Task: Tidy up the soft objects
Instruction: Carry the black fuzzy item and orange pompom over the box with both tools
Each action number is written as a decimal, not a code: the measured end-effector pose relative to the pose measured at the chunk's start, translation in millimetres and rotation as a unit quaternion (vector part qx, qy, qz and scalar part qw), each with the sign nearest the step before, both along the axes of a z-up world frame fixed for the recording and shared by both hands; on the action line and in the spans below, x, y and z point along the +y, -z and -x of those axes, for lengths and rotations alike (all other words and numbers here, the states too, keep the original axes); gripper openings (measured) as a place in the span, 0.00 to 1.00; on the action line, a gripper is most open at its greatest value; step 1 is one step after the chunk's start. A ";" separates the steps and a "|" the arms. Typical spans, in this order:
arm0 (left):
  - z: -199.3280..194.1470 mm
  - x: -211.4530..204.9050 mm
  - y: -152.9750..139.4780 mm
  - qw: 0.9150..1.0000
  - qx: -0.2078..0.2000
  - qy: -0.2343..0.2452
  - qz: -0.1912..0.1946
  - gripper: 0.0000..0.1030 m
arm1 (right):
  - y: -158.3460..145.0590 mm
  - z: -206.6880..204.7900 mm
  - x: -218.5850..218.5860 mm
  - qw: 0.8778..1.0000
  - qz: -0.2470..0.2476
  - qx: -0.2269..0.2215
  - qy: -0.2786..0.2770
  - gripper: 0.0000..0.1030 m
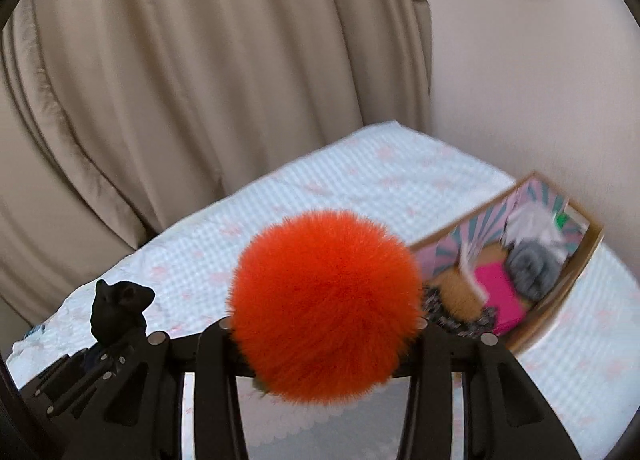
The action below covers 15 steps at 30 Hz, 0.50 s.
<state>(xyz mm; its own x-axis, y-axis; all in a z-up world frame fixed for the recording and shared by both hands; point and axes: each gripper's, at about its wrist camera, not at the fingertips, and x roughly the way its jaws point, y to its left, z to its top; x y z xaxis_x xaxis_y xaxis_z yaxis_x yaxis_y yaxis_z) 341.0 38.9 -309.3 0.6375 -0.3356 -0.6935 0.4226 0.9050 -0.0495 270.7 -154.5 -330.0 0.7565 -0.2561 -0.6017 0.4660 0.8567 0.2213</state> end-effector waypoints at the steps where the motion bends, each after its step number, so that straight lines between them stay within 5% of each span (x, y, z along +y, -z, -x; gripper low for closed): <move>1: 6.4 -0.4 -14.1 1.000 0.000 0.000 0.001 0.12 | -13.8 5.3 0.6 1.000 0.003 -0.001 -0.008 0.38; 9: 48.9 -18.1 -94.8 1.000 -0.004 -0.004 0.006 0.12 | -95.6 45.8 -10.0 0.998 0.024 0.003 -0.065 0.38; 15: 82.9 -49.7 -134.7 1.000 -0.024 -0.013 -0.001 0.12 | -122.3 73.1 -44.9 0.995 0.031 0.000 -0.098 0.38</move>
<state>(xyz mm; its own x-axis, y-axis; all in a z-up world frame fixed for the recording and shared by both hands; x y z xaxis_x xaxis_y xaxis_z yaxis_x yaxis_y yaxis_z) 258.1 -10.8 -174.5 0.6783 -0.3180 -0.6623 0.4012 0.9155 -0.0287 197.6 -199.4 -207.7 0.7957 -0.1401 -0.5892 0.2888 0.9429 0.1659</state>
